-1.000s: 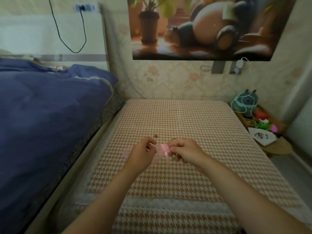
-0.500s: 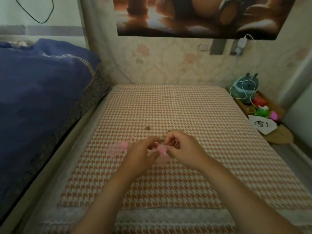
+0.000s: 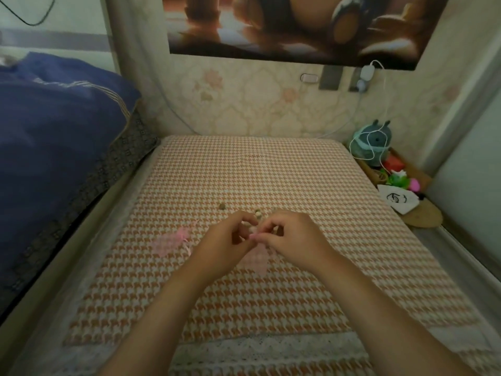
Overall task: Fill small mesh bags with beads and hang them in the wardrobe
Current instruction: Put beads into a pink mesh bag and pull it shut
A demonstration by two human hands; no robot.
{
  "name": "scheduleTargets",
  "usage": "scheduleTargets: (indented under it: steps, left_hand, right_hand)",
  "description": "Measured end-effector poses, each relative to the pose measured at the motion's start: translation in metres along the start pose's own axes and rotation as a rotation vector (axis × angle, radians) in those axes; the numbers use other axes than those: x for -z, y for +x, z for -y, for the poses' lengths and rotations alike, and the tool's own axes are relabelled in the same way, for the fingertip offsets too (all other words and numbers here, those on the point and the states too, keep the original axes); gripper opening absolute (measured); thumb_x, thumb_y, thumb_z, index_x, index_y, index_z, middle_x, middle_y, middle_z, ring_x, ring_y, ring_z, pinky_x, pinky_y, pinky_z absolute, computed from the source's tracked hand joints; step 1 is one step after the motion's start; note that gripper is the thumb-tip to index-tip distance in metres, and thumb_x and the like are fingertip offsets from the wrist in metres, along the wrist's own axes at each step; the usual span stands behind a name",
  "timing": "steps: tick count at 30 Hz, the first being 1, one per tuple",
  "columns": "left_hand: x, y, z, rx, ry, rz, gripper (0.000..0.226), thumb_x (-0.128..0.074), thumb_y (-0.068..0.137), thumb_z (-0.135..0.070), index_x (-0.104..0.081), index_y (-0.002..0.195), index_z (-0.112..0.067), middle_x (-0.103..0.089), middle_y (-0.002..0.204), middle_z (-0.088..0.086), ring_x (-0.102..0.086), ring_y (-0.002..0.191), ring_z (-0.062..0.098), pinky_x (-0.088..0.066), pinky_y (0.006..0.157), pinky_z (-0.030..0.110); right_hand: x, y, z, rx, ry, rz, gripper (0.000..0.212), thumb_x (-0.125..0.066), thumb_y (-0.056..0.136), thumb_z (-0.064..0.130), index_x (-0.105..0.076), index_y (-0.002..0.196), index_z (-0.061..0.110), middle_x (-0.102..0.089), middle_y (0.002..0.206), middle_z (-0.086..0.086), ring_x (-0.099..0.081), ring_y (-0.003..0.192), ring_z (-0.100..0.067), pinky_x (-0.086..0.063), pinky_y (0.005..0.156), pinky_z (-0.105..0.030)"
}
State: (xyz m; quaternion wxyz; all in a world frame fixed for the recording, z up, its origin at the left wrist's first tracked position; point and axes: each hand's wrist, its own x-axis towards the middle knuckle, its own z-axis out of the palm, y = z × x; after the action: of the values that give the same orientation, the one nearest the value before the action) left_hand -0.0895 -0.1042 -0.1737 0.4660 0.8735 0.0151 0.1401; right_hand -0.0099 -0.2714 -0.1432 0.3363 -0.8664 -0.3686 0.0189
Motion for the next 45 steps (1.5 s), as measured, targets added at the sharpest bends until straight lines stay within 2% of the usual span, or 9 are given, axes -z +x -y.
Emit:
scheduleTargets:
  steps: [5,12,19,21,28,36,39,42,45]
  left_hand:
    - [0.007,-0.023,-0.023,0.009,0.019,-0.03,0.012,-0.061,0.095,-0.014,-0.066,0.092,-0.025,-0.066,0.091,-0.013,-0.06,0.082,-0.001,-0.045,0.071,0.012]
    - [0.021,-0.052,-0.056,0.075,0.097,-0.025,0.011,-0.07,0.089,-0.018,-0.069,0.082,-0.027,-0.066,0.07,-0.012,-0.059,0.064,0.001,-0.047,0.06,0.016]
    - [0.025,-0.049,-0.063,0.075,0.225,-0.014,0.009,-0.07,0.089,-0.02,-0.071,0.082,-0.024,-0.068,0.075,-0.014,-0.06,0.069,-0.005,-0.044,0.061,0.008]
    - [0.026,-0.042,-0.053,0.085,0.249,0.021,0.008,-0.07,0.089,-0.022,-0.071,0.083,-0.026,-0.069,0.078,-0.013,-0.062,0.073,-0.002,-0.049,0.065,0.014]
    - [0.03,0.002,-0.018,-0.008,0.476,0.168,0.005,-0.063,0.093,-0.032,-0.065,0.089,-0.032,-0.067,0.083,-0.016,-0.062,0.078,0.001,-0.055,0.074,0.034]
    - [0.026,0.006,0.007,-0.089,0.3,0.137,0.006,-0.065,0.092,-0.028,-0.063,0.088,-0.033,-0.066,0.082,-0.013,-0.062,0.078,0.005,-0.053,0.072,0.038]
    - [0.025,0.002,0.008,-0.098,0.36,0.196,0.005,-0.062,0.093,-0.031,-0.06,0.088,-0.034,-0.066,0.083,-0.014,-0.062,0.079,0.004,-0.053,0.073,0.037]
    - [0.025,-0.003,0.003,-0.116,0.469,0.239,0.009,-0.056,0.096,-0.03,-0.056,0.088,-0.035,-0.062,0.08,-0.019,-0.057,0.075,0.0,-0.049,0.068,0.027]
    - [0.028,-0.007,-0.001,-0.11,0.484,0.242,0.011,-0.055,0.096,-0.029,-0.054,0.088,-0.035,-0.061,0.081,-0.018,-0.057,0.075,-0.001,-0.051,0.069,0.029]
  right_hand:
    - [0.008,-0.011,0.008,0.105,0.025,0.047,0.01,-0.075,0.087,0.039,-0.074,0.082,0.03,-0.066,0.084,0.015,-0.061,0.077,-0.002,-0.055,0.076,-0.035]
    - [0.017,-0.028,0.018,0.131,0.263,0.089,0.002,-0.08,0.084,0.032,-0.078,0.083,0.03,-0.071,0.083,0.014,-0.066,0.08,-0.003,-0.059,0.079,-0.034]
    - [0.025,-0.024,0.014,0.086,0.271,0.238,0.005,-0.085,0.079,0.03,-0.081,0.082,0.031,-0.074,0.084,0.016,-0.069,0.081,0.0,-0.058,0.077,-0.025]
    - [0.024,-0.018,0.01,0.067,0.211,0.26,0.003,-0.084,0.081,0.031,-0.08,0.08,0.031,-0.071,0.08,0.02,-0.066,0.078,0.005,-0.054,0.074,-0.021]
    - [0.022,0.007,-0.002,0.192,-0.319,0.308,0.009,-0.065,0.093,0.039,-0.063,0.085,0.035,-0.059,0.094,0.017,-0.055,0.088,-0.003,-0.051,0.08,-0.031]
    - [-0.006,0.01,-0.018,0.042,0.16,0.376,0.013,-0.077,0.083,0.038,-0.071,0.094,0.035,-0.064,0.088,0.014,-0.06,0.075,0.0,-0.054,0.073,-0.025]
    - [-0.003,0.01,-0.019,0.105,-0.043,0.412,0.012,-0.074,0.084,0.039,-0.064,0.085,0.033,-0.061,0.08,0.013,-0.057,0.072,-0.003,-0.051,0.069,-0.029]
    - [0.006,0.008,-0.014,0.218,-0.355,0.385,0.017,-0.065,0.086,0.041,-0.053,0.077,0.034,-0.054,0.072,0.016,-0.053,0.072,-0.003,-0.037,0.066,-0.027]
    - [0.012,0.004,-0.011,0.216,-0.41,0.363,0.014,-0.063,0.089,0.048,-0.058,0.083,0.037,-0.055,0.078,0.02,-0.051,0.075,0.002,-0.035,0.069,-0.026]
